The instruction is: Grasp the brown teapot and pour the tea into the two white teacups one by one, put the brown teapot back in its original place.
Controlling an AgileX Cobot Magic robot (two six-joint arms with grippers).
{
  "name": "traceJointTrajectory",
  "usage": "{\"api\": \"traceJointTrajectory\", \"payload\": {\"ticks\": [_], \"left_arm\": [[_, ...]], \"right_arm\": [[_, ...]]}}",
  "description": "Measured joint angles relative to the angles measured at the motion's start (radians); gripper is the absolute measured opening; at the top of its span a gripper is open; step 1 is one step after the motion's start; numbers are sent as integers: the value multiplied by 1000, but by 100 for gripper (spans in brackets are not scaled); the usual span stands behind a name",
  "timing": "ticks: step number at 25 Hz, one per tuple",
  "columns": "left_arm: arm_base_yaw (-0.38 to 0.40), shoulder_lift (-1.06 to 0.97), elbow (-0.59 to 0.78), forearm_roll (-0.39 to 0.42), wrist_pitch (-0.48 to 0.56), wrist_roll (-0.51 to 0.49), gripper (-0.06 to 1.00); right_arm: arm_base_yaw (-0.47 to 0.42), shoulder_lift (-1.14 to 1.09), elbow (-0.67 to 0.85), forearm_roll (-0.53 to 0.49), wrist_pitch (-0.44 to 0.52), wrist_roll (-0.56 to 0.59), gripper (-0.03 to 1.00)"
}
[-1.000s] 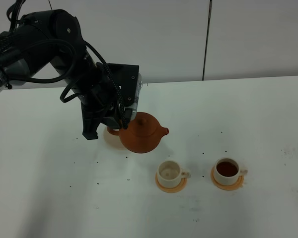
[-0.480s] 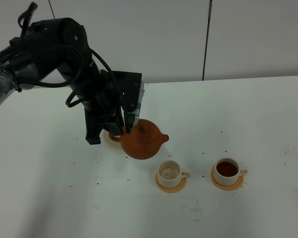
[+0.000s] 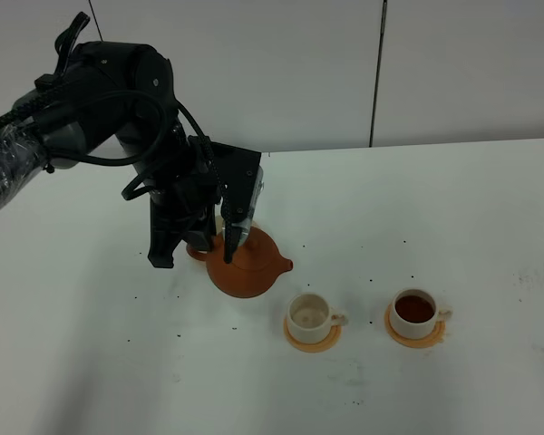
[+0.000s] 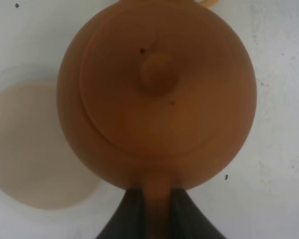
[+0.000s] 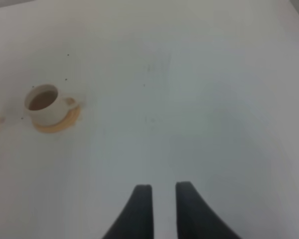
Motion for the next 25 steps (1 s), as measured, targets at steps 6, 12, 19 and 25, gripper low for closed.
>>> {"api": "traceJointTrajectory", "payload": {"ticks": [6, 12, 19, 25], "left_arm": [[-27, 0, 0, 12, 0, 2, 18], [-56, 0, 0, 39, -7, 2, 18], [-82, 25, 0, 68, -11, 0, 18], [-93, 31, 1, 104, -17, -6, 18]], "right_arm": [[0, 0, 0, 0, 0, 0, 12], [0, 0, 0, 0, 0, 0, 13], [0, 0, 0, 0, 0, 0, 14], [0, 0, 0, 0, 0, 0, 15]]}}
